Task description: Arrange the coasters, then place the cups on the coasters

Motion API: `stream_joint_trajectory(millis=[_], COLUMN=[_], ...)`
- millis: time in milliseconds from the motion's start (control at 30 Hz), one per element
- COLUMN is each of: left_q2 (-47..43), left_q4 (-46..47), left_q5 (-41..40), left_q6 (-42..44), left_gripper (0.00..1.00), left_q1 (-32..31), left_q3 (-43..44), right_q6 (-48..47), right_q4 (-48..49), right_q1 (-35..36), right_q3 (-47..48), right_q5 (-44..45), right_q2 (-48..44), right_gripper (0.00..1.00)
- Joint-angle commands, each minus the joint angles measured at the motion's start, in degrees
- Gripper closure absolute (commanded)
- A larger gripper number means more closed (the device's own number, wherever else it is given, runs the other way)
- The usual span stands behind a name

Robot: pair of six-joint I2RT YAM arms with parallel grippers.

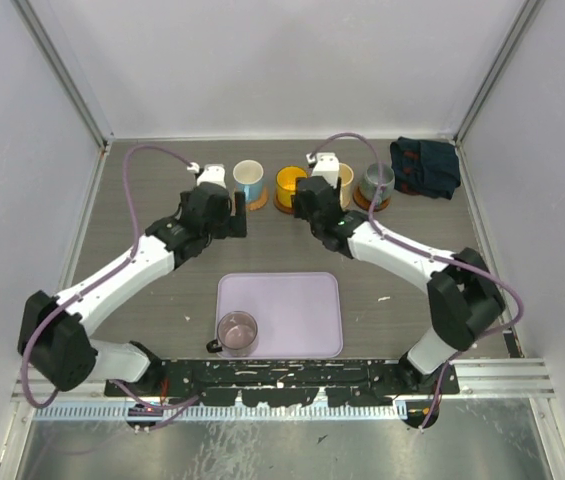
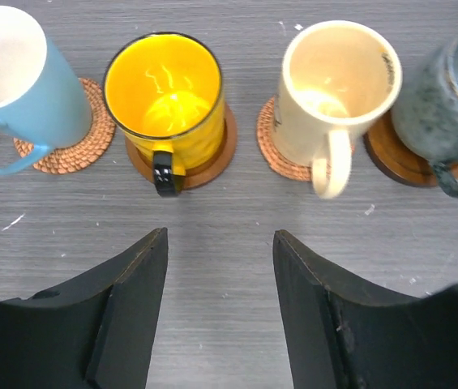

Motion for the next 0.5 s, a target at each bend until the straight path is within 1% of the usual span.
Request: stream_joint_trajectory(millis=[0, 100, 200, 333, 467], left_q2=[-11.49, -19.43, -26.59, -34.53, -40.52], left_q4=[-4.04, -8.33, -13.93, -21.04, -24.67], left_q5=[-2.24, -3.80, -3.45, -0.15, 4.87], left_q6=[0.11, -2.94, -5.50, -5.54, -5.33], left_gripper=[0.05, 0.05, 0.04, 0.04, 0.04], left_q1=[-4.90, -8.89, -12.34, -15.19, -15.50], left_q3=[-9.13, -15.40, -17.81, -18.50, -19.57], right_q6=[3.75, 5.10, 5.87, 6.60, 6.67], right_q4=[2.30, 2.11, 1.81, 1.88, 2.33], right_q1=[-2.22, -4.36, -6.37, -8.23, -8.94], right_q3=[-4.99, -8.36, -10.81, -13.13, -14.69], right_q5=[1.14, -0.76, -2.03, -3.55, -4.48], right_q2=[-7.64, -11.27, -13.80, -15.98, -17.51], right_gripper=[0.40, 0.40, 0.40, 0.40, 0.40])
